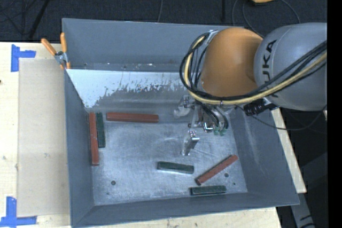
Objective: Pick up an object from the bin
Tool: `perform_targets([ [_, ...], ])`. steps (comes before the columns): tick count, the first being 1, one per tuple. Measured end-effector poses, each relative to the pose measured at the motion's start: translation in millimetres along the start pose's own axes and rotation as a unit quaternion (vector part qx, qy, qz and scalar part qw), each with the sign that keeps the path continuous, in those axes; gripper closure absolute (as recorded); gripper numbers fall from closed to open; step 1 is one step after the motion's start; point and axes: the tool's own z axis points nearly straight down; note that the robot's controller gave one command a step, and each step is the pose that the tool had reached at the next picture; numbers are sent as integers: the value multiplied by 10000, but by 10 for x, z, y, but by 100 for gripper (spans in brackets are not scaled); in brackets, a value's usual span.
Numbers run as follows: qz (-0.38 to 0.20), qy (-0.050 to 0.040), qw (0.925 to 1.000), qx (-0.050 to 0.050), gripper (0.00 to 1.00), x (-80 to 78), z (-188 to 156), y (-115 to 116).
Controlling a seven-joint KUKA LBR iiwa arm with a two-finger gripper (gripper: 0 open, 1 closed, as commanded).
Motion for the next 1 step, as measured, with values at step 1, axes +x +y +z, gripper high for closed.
perform_targets([
  [1, 4, -37, 10000, -3, 0, -15, -48, -1],
])
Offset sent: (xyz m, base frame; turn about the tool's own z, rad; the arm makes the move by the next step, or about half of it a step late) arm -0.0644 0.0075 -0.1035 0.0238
